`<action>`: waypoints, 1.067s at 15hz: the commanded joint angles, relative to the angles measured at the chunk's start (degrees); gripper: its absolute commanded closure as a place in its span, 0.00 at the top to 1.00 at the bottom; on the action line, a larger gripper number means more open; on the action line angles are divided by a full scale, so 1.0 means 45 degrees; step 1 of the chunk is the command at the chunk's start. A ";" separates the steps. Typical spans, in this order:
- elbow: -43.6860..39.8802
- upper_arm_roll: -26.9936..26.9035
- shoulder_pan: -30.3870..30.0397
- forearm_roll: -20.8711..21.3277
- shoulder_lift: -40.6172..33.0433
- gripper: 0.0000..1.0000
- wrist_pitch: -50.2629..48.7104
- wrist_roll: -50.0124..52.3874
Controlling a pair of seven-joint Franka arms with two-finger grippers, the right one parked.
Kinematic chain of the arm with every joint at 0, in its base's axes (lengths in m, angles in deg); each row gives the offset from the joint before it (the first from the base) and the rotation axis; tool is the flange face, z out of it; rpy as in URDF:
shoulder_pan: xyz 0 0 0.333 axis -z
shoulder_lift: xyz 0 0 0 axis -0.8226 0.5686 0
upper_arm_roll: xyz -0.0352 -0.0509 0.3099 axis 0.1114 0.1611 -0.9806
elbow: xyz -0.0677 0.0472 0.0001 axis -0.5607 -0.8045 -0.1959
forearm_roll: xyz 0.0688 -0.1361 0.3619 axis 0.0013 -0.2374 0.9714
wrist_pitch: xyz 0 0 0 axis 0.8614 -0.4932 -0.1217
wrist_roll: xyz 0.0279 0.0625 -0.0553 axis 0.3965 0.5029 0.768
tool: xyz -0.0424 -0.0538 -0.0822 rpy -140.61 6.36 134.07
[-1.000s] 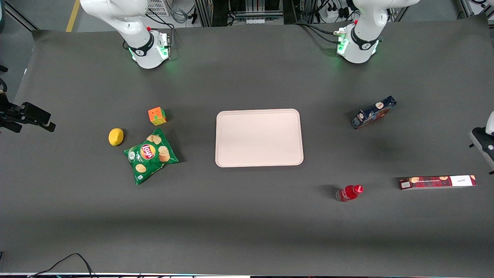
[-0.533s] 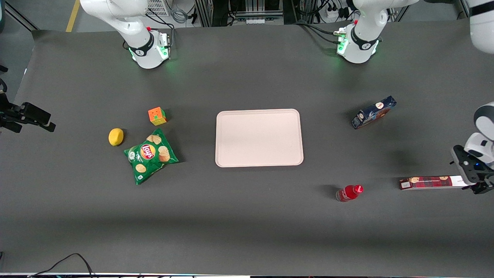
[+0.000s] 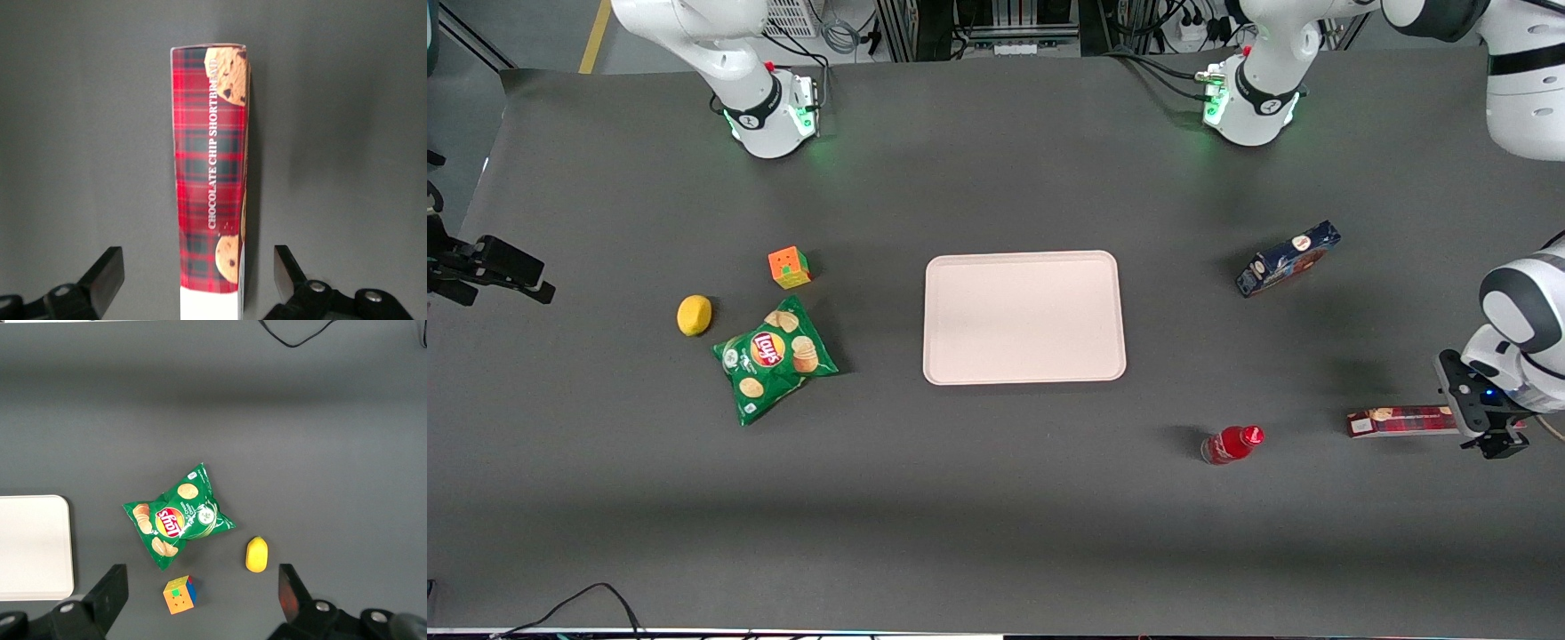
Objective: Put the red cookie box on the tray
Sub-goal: 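Close the left gripper on the red box's end and lift it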
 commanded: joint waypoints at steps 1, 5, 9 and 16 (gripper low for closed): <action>-0.0327 0.0029 -0.0093 -0.0630 0.0580 1.00 0.0083 -0.0873; -0.0327 0.0010 -0.0230 -0.1902 0.1070 1.00 0.0102 -0.2201; -0.0307 0.0010 -0.0230 -0.1961 0.1227 1.00 0.0337 -0.2164; -0.0327 0.0010 -0.0133 -0.2332 0.1227 0.24 0.0376 -0.1988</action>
